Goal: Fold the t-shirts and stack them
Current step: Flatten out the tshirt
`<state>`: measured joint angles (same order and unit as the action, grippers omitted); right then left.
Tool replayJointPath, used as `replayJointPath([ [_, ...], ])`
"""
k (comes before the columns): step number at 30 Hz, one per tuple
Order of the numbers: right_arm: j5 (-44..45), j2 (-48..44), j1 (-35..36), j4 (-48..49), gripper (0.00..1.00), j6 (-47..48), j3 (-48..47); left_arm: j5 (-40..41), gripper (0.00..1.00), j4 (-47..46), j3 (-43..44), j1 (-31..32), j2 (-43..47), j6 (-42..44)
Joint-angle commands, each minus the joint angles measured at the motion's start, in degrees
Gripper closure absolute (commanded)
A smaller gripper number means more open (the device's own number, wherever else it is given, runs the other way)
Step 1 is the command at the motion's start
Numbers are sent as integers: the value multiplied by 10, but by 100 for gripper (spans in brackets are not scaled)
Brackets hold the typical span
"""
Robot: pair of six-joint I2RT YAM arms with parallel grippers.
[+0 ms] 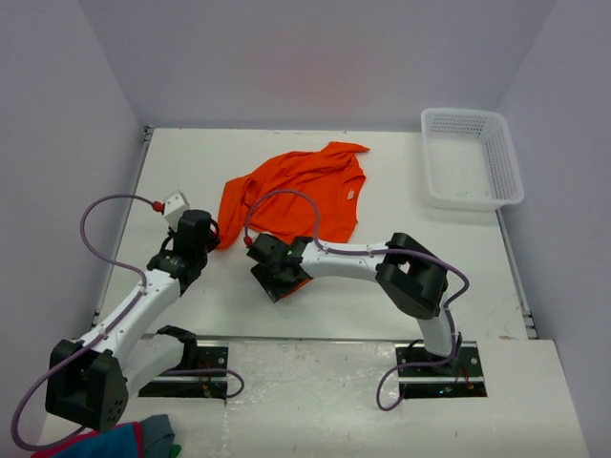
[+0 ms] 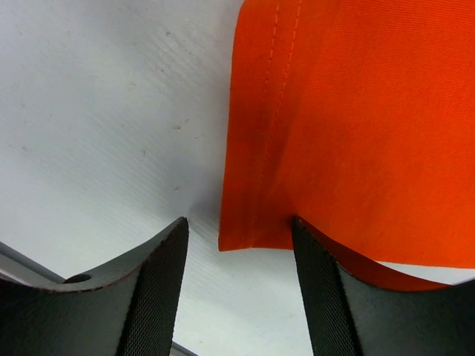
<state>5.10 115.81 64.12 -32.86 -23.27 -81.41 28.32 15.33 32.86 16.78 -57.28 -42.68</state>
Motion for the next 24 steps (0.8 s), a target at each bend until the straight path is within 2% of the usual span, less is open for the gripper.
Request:
replayJointPath([
  [1,20,10,0,9,42,-28,28,-4,63,-24,-3,-4,18,-4],
  [2,21,5,0,12,43,-34,36,-1,57,-21,-1,-4,24,-7],
  [3,18,2,0,16,44,-38,43,0,43,-19,2,-4,28,-7],
  [6,18,-3,0,31,46,-56,84,7,19,-8,7,-4,44,-14],
  [9,16,-4,0,40,47,-69,113,13,7,-2,4,-4,66,-18],
  [17,11,-8,1,64,50,-79,159,20,4,3,-3,-4,135,-29],
  [24,-13,8,4,57,52,-62,158,2,2,0,2,-4,136,-29],
])
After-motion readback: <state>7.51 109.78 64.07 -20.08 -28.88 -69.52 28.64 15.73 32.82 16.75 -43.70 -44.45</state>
